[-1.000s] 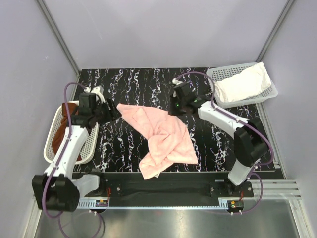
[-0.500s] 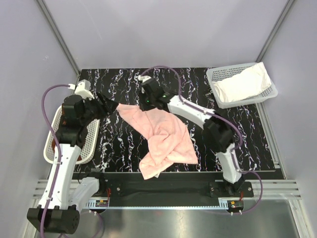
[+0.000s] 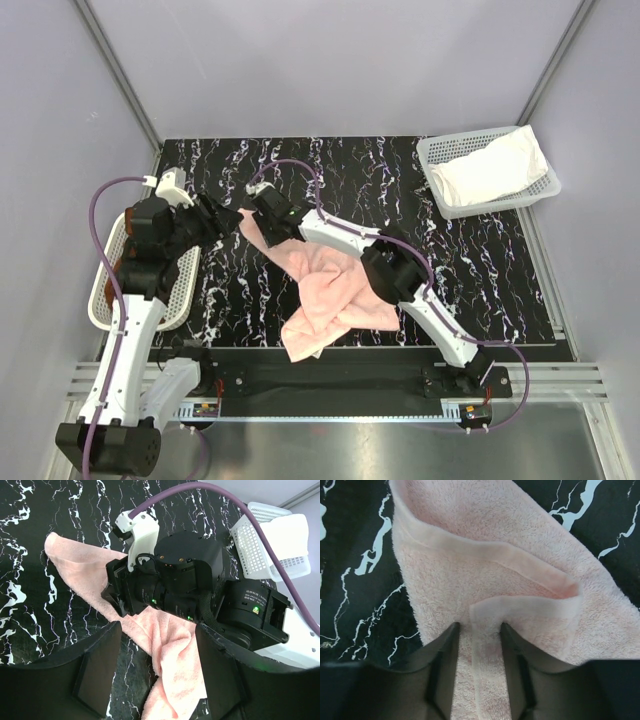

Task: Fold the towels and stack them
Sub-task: Flatten out the crumpled towel

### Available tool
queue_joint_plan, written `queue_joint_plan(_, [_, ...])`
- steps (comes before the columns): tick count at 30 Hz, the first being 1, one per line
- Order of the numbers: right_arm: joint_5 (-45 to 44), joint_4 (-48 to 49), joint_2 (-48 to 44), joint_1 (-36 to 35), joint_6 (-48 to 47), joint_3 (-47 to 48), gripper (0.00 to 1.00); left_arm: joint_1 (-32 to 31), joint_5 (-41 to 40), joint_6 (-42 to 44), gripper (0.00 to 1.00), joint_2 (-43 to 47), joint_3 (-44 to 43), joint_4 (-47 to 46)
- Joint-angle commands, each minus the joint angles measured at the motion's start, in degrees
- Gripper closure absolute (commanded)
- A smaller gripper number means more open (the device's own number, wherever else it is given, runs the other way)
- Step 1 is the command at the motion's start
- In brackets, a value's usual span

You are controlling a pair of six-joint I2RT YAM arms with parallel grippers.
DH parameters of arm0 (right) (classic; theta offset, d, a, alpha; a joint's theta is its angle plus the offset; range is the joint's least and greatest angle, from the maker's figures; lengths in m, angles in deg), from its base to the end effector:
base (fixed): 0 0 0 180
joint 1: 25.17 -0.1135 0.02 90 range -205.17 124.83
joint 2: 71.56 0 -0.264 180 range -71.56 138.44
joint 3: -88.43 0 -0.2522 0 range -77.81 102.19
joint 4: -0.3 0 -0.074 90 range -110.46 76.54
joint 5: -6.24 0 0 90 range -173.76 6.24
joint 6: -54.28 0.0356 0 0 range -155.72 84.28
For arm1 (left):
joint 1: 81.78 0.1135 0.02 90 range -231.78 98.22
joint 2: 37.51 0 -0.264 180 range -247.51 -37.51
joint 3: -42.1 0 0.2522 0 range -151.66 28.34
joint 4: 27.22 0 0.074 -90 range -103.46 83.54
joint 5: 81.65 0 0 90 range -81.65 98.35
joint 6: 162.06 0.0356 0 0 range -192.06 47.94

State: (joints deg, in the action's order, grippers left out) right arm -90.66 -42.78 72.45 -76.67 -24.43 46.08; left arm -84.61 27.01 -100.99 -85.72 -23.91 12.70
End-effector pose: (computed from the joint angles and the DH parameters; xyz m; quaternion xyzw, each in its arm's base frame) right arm 0.3491 0.4320 0.1576 -0.3023 0.8864 0.1321 0.3247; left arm 0.1832 -0.0205 0.3469 -0.0967 0.8179 -0.2801 0.4931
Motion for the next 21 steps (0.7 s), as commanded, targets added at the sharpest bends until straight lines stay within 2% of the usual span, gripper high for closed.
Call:
queue_joint_plan(1, [-4.6, -0.9, 0.4, -0.3, -0.8, 0.4, 0.59, 0.2, -0.5, 1.8, 0.34, 1.1, -0.7, -1.5])
queue_joint_plan(4, [-5.9, 0.3, -1.4, -0.5, -1.2, -2.0, 0.76, 0.2, -0.8, 1.8, 0.34, 0.7, -0.7, -1.6])
queue_joint_plan(5, [-5.9, 1.0, -2.3, -0.5, -1.2, -2.9, 0.78, 0.2, -0.9, 1.8, 0.34, 0.6, -0.6, -1.6])
queue_joint_plan(10, [-4.0, 4.4, -7.1, -0.5, -1.4, -7.8, 0.79, 0.1, -0.5, 0.9, 0.34, 0.1, 0.2, -2.2])
queue_joint_plan(15, [-1.2, 4.1, -7.2, -0.5, -1.3, -7.5, 0.66, 0.2, 0.0, 0.2, 0.34, -0.1, 0.7, -2.8])
queue_joint_plan(21, [0.7, 5.7, -6.7, -0.5, 0.0, -8.8, 0.74, 0.2, -0.2, 0.1, 0.34, 0.1, 0.9, -2.5])
